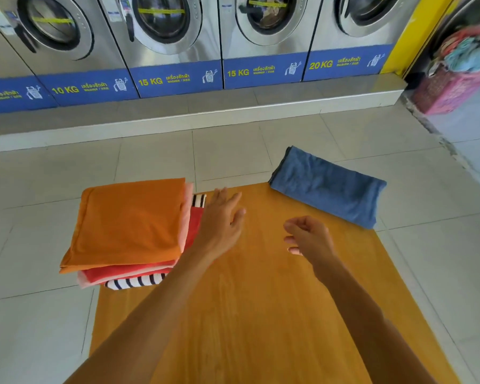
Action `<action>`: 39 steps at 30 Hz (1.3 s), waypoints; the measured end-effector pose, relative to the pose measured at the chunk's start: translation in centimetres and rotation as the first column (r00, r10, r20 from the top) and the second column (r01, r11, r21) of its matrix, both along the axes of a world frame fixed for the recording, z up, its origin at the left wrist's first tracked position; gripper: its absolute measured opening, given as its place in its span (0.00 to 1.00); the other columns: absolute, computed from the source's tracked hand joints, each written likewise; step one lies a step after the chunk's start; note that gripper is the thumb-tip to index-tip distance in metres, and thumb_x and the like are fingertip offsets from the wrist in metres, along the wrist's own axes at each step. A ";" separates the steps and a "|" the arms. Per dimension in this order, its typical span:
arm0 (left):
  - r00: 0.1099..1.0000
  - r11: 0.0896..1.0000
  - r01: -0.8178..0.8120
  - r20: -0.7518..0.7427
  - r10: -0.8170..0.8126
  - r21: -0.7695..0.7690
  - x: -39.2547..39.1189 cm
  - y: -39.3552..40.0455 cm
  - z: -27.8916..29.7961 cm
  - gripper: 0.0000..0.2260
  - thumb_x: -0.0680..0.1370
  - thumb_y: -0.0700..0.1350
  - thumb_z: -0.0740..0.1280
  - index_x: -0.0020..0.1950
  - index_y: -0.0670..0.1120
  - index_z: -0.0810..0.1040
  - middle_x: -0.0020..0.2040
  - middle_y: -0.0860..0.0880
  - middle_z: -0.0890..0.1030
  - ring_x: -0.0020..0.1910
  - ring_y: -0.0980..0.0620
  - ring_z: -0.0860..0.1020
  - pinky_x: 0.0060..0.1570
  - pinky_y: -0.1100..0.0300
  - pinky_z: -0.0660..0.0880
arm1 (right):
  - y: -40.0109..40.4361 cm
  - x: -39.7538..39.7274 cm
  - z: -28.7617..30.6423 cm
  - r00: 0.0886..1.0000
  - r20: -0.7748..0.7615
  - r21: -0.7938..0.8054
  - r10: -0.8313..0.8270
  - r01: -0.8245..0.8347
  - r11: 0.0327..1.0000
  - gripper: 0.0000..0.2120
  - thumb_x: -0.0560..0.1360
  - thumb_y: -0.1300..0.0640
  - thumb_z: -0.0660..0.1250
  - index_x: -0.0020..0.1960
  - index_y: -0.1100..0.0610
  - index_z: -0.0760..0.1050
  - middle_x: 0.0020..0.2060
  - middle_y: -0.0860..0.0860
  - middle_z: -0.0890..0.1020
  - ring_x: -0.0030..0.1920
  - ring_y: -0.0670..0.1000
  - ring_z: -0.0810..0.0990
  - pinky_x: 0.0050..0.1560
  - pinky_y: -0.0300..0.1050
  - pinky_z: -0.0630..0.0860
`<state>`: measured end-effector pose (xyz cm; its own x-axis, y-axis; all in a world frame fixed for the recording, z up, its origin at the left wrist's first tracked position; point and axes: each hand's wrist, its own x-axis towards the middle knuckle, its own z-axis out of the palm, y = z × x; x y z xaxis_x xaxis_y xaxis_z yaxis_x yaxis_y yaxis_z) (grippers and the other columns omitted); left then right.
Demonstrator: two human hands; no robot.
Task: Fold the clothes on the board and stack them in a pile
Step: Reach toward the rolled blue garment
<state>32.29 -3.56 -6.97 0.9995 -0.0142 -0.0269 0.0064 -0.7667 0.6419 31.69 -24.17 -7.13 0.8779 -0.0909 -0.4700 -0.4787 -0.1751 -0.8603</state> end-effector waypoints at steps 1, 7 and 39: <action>1.000 0.999 0.008 -0.028 -0.009 -0.035 0.4 -0.8 0.0 0.22 0.83 0.49 0.59 0.76 0.47 0.65 0.79 0.44 0.60 0.79 0.46 0.54 0.76 0.47 0.56 | -1.9 0.8 0.1 0.998 0.021 -0.049 -0.063 0.063 0.997 0.07 0.79 0.55 0.69 0.54 0.57 0.78 0.47 0.52 0.82 0.45 0.51 0.82 0.45 0.49 0.81; 0.977 0.996 -0.036 -0.213 0.018 -0.079 3.9 -4.6 -0.3 0.22 0.83 0.50 0.58 0.77 0.47 0.64 0.76 0.47 0.67 0.72 0.48 0.69 0.65 0.58 0.66 | -13.6 5.9 -0.8 0.927 0.124 -0.363 -0.354 0.375 0.853 0.27 0.77 0.49 0.67 0.71 0.58 0.65 0.67 0.56 0.71 0.54 0.54 0.75 0.44 0.50 0.74; 0.749 0.712 -0.660 -0.283 0.599 -0.240 -6.1 -0.7 -6.3 0.21 0.78 0.47 0.66 0.70 0.52 0.65 0.58 0.48 0.79 0.47 0.47 0.83 0.46 0.45 0.81 | -3.7 7.4 -6.5 0.928 0.037 -0.391 0.369 -0.327 0.860 0.30 0.79 0.47 0.65 0.78 0.53 0.62 0.66 0.55 0.78 0.61 0.57 0.79 0.49 0.46 0.76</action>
